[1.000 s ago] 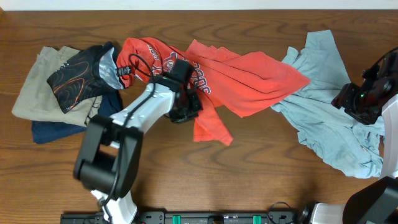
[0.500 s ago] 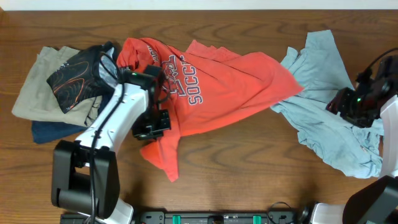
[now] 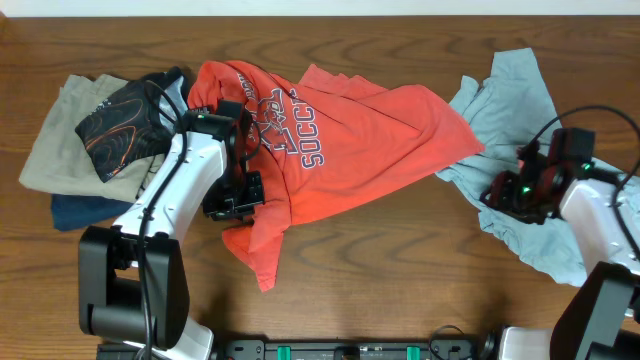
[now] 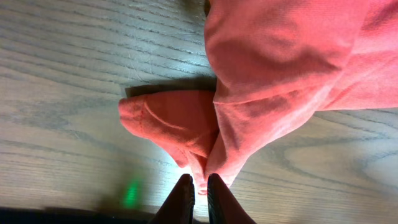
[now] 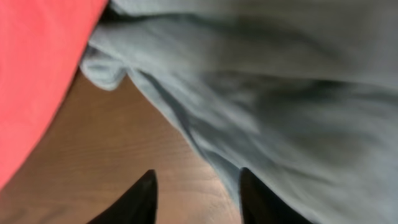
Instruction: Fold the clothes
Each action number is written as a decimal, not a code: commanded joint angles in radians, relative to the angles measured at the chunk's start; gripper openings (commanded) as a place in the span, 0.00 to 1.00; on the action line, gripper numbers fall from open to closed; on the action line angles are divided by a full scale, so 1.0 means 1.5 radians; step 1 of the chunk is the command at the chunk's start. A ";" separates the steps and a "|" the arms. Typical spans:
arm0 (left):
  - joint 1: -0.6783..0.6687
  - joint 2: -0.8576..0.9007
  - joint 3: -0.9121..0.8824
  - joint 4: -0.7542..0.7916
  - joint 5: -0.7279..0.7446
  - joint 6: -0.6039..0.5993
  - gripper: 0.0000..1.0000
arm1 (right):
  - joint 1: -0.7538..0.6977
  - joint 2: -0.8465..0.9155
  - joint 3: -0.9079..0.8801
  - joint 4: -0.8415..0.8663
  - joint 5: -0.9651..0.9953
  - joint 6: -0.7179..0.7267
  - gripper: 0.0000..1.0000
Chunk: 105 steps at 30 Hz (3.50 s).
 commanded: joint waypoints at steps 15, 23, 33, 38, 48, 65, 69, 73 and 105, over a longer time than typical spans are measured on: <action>0.003 -0.006 -0.018 -0.002 0.063 0.007 0.31 | 0.058 -0.001 -0.152 0.286 0.198 0.032 0.44; 0.003 -0.005 -0.086 0.010 0.063 0.006 0.45 | -0.101 -0.001 -0.095 0.314 0.363 0.138 0.51; -0.006 -0.005 -0.189 0.127 0.105 0.007 0.51 | -0.210 -0.001 0.062 0.189 0.103 0.130 0.50; -0.040 -0.005 -0.230 0.203 0.109 0.006 0.50 | -0.194 -0.001 0.088 0.134 0.024 0.129 0.44; -0.063 -0.030 -0.176 0.153 0.436 0.061 0.06 | -0.188 -0.001 0.088 0.080 0.007 0.096 0.36; 0.086 -0.242 -0.070 -0.032 0.136 0.130 0.06 | -0.188 -0.001 0.088 0.058 0.037 0.071 0.37; 0.086 -0.241 -0.118 -0.052 0.133 0.128 0.06 | -0.188 -0.001 0.088 0.053 0.037 0.071 0.36; 0.086 -0.240 -0.149 -0.039 0.059 0.099 0.07 | -0.188 -0.001 0.088 0.050 0.037 0.071 0.37; 0.084 -0.137 -0.165 0.051 0.033 -0.002 0.55 | -0.188 -0.001 0.088 0.038 0.037 0.066 0.38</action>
